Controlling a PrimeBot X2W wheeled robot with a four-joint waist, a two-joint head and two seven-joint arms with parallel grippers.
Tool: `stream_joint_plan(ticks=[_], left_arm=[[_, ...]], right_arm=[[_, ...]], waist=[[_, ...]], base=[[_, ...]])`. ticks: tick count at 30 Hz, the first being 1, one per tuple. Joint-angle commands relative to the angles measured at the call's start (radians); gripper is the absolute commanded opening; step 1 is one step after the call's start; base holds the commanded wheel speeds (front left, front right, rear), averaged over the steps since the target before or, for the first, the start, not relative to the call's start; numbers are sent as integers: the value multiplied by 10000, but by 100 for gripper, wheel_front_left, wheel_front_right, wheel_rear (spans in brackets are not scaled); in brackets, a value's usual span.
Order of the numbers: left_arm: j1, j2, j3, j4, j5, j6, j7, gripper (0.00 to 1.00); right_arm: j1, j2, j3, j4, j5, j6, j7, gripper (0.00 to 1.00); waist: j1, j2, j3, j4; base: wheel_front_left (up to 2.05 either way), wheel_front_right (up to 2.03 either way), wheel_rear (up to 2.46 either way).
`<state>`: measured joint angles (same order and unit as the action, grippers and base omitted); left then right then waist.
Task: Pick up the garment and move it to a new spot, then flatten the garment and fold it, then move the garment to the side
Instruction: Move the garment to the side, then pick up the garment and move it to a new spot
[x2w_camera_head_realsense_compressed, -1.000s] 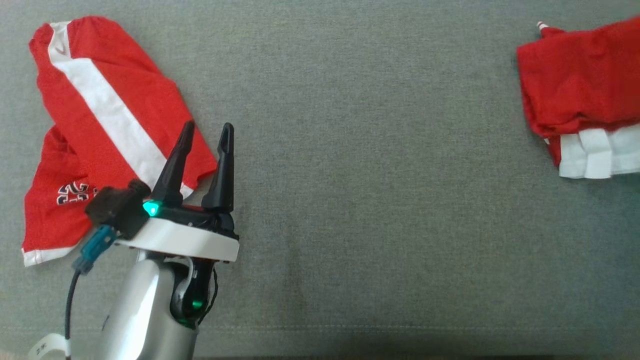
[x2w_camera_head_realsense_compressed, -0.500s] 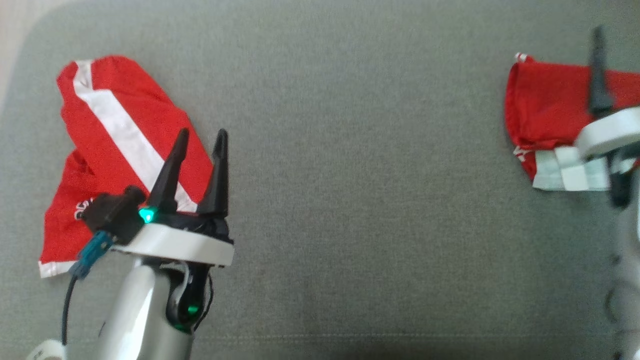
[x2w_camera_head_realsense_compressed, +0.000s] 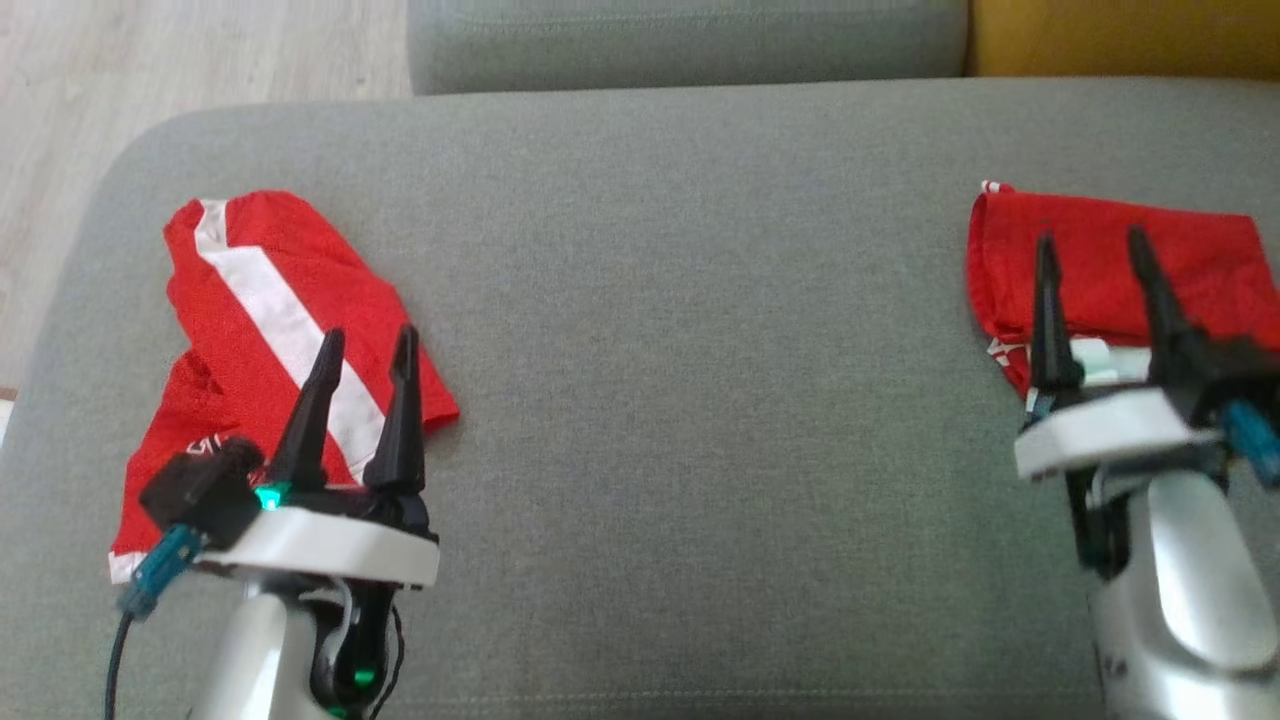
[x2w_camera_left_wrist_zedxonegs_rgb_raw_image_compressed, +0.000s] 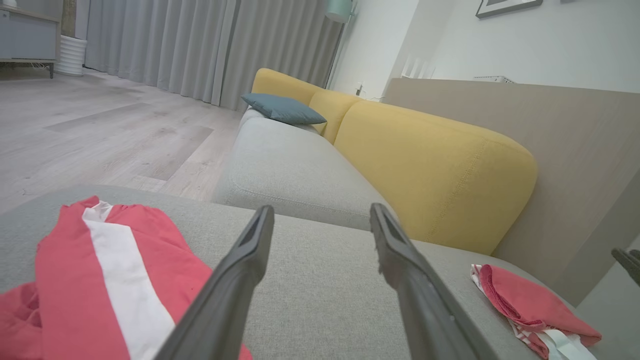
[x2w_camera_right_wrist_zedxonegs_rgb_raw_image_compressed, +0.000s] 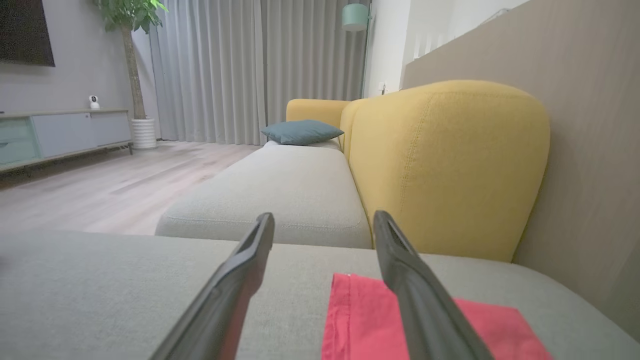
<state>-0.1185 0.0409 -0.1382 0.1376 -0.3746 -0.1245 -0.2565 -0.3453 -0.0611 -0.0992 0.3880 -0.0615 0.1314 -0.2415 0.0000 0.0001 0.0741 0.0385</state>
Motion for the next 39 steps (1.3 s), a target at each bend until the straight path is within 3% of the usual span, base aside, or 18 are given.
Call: stream_joint_plan(ticks=[1,8,26,39], left_arm=[[-179,93,431,-343,-35,-61,-53,100],[338,93,586,-333,-104,-61,-53,100],[552,93,573,-105,-129,-61,-53,100],[480,93,561,44,-66,-53,-53,100]], right_arm=[[60,98,351,-418,383,-7,-142,100],[1303,106,1008,-693,1774,-7,-196,100],[1981,108,1262,-1279,1754,-7,-201,100],[2094,108,1612,-1218,1902,-7,-202,100]], waist=[[0,-1,-119,-25],[0,-1,-409,-269],[0,-1,-426,-317],[0,-1,-502,1076]], base=[[0,0,0],[0,0,0],[0,0,0],[0,0,0]])
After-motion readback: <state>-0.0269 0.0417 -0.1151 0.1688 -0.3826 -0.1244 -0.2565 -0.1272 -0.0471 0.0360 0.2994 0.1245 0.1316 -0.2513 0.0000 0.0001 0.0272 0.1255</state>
